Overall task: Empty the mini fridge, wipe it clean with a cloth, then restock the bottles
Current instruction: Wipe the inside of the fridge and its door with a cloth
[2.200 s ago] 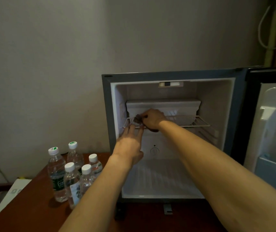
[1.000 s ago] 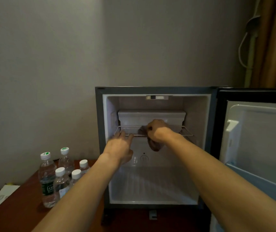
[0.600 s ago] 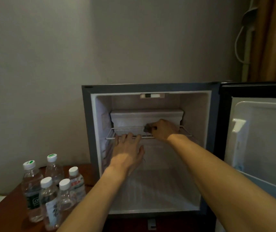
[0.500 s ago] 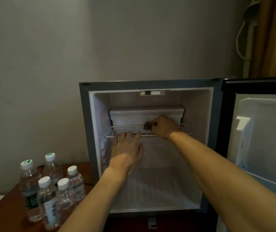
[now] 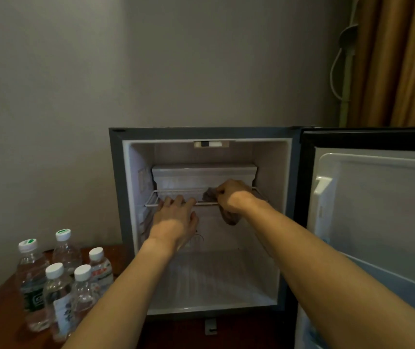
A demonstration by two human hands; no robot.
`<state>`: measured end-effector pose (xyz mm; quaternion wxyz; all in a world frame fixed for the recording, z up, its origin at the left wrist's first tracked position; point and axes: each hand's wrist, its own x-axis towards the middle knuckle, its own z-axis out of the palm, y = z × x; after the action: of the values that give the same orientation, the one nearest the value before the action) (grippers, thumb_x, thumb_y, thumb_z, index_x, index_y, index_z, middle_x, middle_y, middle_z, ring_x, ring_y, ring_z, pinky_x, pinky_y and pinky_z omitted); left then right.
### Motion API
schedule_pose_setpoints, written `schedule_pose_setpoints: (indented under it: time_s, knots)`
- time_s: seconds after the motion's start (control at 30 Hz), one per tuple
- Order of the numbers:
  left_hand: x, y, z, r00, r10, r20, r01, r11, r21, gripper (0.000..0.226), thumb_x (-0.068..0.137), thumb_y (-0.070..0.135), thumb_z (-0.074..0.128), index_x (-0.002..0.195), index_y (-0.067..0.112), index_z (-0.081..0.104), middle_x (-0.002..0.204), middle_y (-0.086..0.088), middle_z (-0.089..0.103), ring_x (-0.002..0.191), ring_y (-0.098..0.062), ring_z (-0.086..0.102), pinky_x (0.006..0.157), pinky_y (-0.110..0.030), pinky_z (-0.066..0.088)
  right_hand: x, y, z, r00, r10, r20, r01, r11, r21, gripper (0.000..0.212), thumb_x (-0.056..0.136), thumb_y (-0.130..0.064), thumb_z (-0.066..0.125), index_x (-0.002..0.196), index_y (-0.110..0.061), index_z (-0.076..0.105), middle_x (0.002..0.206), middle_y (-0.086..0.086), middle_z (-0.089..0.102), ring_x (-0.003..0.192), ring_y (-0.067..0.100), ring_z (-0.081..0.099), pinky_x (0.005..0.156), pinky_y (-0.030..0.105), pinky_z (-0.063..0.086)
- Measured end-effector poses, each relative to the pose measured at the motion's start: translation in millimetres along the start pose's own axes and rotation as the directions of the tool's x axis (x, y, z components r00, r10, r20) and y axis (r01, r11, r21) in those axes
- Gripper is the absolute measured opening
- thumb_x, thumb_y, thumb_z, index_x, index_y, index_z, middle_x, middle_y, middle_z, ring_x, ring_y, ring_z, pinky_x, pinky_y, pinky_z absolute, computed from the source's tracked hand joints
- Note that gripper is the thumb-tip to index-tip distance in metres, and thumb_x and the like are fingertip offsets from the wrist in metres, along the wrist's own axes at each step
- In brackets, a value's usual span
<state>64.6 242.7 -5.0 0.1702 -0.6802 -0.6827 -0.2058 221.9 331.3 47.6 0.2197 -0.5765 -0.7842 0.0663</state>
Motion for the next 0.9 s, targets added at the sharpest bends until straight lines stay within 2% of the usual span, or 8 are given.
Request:
schedule_pose_setpoints:
  time_s: [0.07, 0.13, 0.2, 0.33, 0.43, 0.53, 0.73, 0.9]
  knots:
    - [-2, -1, 0, 1.0, 0.015, -0.008, -0.015, 1.0, 0.004, 0.056, 0.095, 0.044, 0.028, 0.141, 0.022, 0.05, 0.132, -0.009, 0.057, 0.121, -0.033, 0.048, 0.101, -0.042, 0.041, 1, 2, 1, 1.0, -0.013, -0.008, 0.013, 1.0, 0.016, 0.033, 0.1, -0.032, 0.048, 0.126, -0.023, 0.067, 0.127, 0.008, 0.064, 0.105, 0.03, 0.063, 0.081, 0.029, 0.048]
    - [-2, -2, 1, 1.0, 0.016, -0.009, -0.016, 1.0, 0.01, 0.049, 0.1, 0.042, 0.033, 0.143, 0.023, 0.047, 0.135, -0.008, 0.055, 0.123, -0.032, 0.046, 0.101, -0.042, 0.041, 6, 5, 3, 0.999, -0.031, -0.013, 0.031, 0.999, 0.028, 0.034, 0.102, -0.029, 0.046, 0.13, -0.022, 0.064, 0.13, 0.009, 0.063, 0.106, 0.03, 0.062, 0.079, 0.028, 0.046]
    - [1, -4, 1, 1.0, 0.027, -0.001, -0.027, 1.0, 0.017, 0.047, 0.103, 0.04, 0.038, 0.147, 0.025, 0.042, 0.139, -0.006, 0.051, 0.127, -0.03, 0.043, 0.102, -0.041, 0.04, 15, 6, 5, 0.999, -0.049, -0.023, 0.049, 0.998, 0.036, 0.034, 0.101, -0.028, 0.047, 0.13, -0.024, 0.065, 0.13, 0.009, 0.063, 0.106, 0.029, 0.063, 0.084, 0.029, 0.049]
    - [1, -6, 2, 0.999, 0.04, -0.02, -0.04, 0.999, 0.014, 0.048, 0.104, 0.04, 0.036, 0.152, 0.03, 0.037, 0.146, -0.002, 0.048, 0.132, -0.027, 0.04, 0.108, -0.041, 0.035, 34, 5, 8, 0.998, -0.045, -0.041, 0.048, 0.997, 0.053, 0.031, 0.096, -0.037, 0.053, 0.113, -0.019, 0.074, 0.113, 0.009, 0.07, 0.096, 0.027, 0.064, 0.081, 0.028, 0.05]
    - [0, -5, 6, 0.998, 0.029, -0.053, -0.03, 0.999, -0.01, 0.048, 0.105, 0.04, 0.036, 0.152, 0.03, 0.037, 0.146, -0.001, 0.049, 0.133, -0.026, 0.041, 0.112, -0.042, 0.032, 37, 4, 5, 0.999, -0.048, -0.026, 0.048, 0.998, 0.031, 0.031, 0.095, -0.035, 0.053, 0.103, -0.014, 0.074, 0.106, 0.01, 0.071, 0.092, 0.027, 0.064, 0.077, 0.028, 0.049]
    - [-1, -5, 8, 0.999, 0.02, -0.048, -0.022, 0.999, -0.03, 0.048, 0.104, 0.039, 0.037, 0.152, 0.029, 0.038, 0.145, -0.002, 0.049, 0.133, -0.028, 0.041, 0.111, -0.043, 0.033, 29, 7, 7, 0.997, -0.064, -0.036, 0.066, 0.996, 0.051, 0.028, 0.097, -0.029, 0.053, 0.108, -0.015, 0.074, 0.112, 0.011, 0.07, 0.095, 0.029, 0.064, 0.074, 0.024, 0.042]
    - [0, -5, 3, 1.0, 0.023, -0.01, -0.023, 0.999, -0.03, 0.047, 0.104, 0.039, 0.038, 0.149, 0.027, 0.043, 0.141, -0.006, 0.053, 0.127, -0.032, 0.044, 0.104, -0.04, 0.038, 8, 8, 3, 0.997, -0.074, -0.026, 0.074, 0.997, 0.02, 0.031, 0.1, -0.026, 0.048, 0.124, -0.027, 0.068, 0.129, 0.007, 0.064, 0.109, 0.03, 0.061, 0.082, 0.027, 0.044]
    - [0, -5, -1, 0.999, 0.038, -0.003, -0.038, 0.999, -0.031, 0.047, 0.103, 0.04, 0.041, 0.147, 0.024, 0.047, 0.139, -0.008, 0.054, 0.126, -0.033, 0.045, 0.1, -0.042, 0.043, -1, 9, -8, 0.999, -0.035, -0.005, 0.035, 0.996, -0.086, 0.026, 0.091, -0.018, 0.06, 0.114, -0.024, 0.071, 0.116, 0.011, 0.067, 0.098, 0.033, 0.064, 0.076, 0.03, 0.049]
